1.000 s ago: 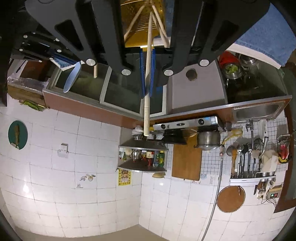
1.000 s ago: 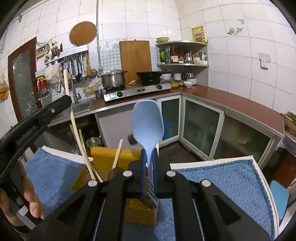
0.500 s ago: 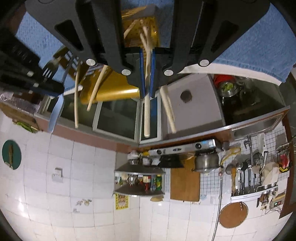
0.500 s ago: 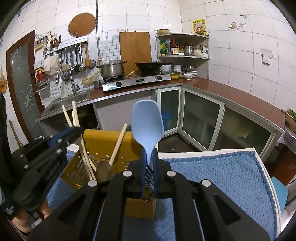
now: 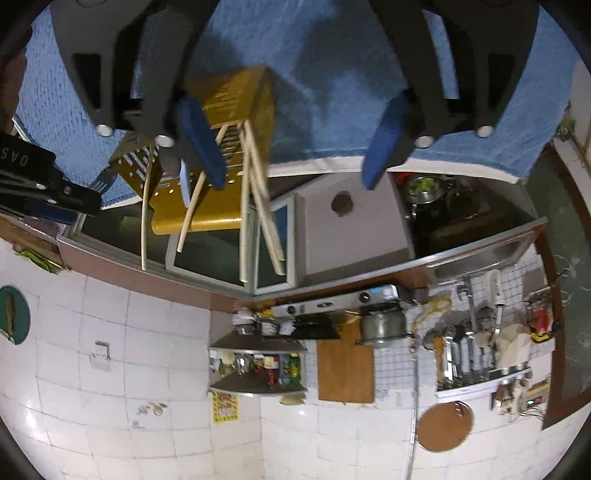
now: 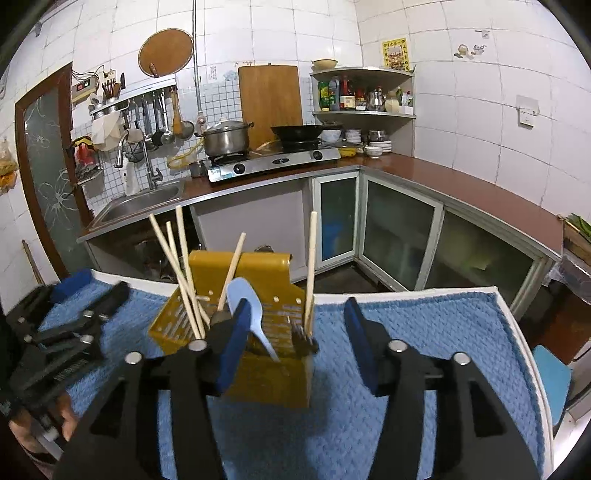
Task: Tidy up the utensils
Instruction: 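Lower the spoon and chopstick into the holder and open both tools, then move both tools back over the two chopsticks lying on the towel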
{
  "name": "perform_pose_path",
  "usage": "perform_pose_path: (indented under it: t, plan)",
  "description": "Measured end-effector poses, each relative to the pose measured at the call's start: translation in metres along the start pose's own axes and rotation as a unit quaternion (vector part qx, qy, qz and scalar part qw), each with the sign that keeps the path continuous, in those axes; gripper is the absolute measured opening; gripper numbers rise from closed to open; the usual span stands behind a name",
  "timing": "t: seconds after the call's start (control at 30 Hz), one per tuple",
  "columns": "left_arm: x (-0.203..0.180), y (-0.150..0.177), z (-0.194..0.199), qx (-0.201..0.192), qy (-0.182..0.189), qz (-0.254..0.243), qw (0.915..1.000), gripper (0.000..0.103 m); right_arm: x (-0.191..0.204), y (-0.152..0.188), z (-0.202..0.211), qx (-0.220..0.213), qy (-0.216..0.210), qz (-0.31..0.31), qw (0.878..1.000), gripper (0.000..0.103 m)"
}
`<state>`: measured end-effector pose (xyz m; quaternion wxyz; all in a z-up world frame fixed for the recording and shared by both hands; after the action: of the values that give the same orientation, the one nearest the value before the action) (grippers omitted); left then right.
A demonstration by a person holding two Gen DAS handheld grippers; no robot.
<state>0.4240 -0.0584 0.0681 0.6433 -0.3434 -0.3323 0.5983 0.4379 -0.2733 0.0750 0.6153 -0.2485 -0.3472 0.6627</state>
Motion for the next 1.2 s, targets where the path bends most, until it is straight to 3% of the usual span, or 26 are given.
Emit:
perform_pose_path:
  t: [0.1,0.37,0.6,0.9,1.2]
  plan:
    - [0.013,0.010,0.024,-0.005,-0.007,0.011,0.9999,0.096,0.001,0.018,0.019,0.000,0.006,0.002,1.000,0.066]
    - [0.037,0.060,0.063,0.037,0.006,0.041,0.9985,0.098,0.019,0.075,0.052,0.011,-0.005,0.006,1.000,0.078]
    - [0.050,0.110,0.082,0.061,-0.008,0.047,0.9971,0.098,0.024,0.125,0.056,0.045,-0.033,-0.031,0.998,0.079]
    - [0.056,0.164,0.075,0.115,-0.023,0.023,0.9928,0.098,0.028,0.176,0.042,0.084,-0.002,-0.045,0.995,0.079]
    - [0.077,0.190,0.064,0.127,-0.047,0.030,0.9904,0.098,0.047,0.214,0.022,0.122,0.019,-0.038,0.992,0.078]
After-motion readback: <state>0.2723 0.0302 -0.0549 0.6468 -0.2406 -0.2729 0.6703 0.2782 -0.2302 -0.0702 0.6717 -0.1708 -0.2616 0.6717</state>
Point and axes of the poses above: each gripper's, at about its wrist camera, not at the fingertips, and z roughly against the way its jaws point, x to its left, y to its underside, the point moved 7 cm from there along -z, roughly the way its jaws point, and after that the axes turned 9 degrees about x, right-handed, at the moved point
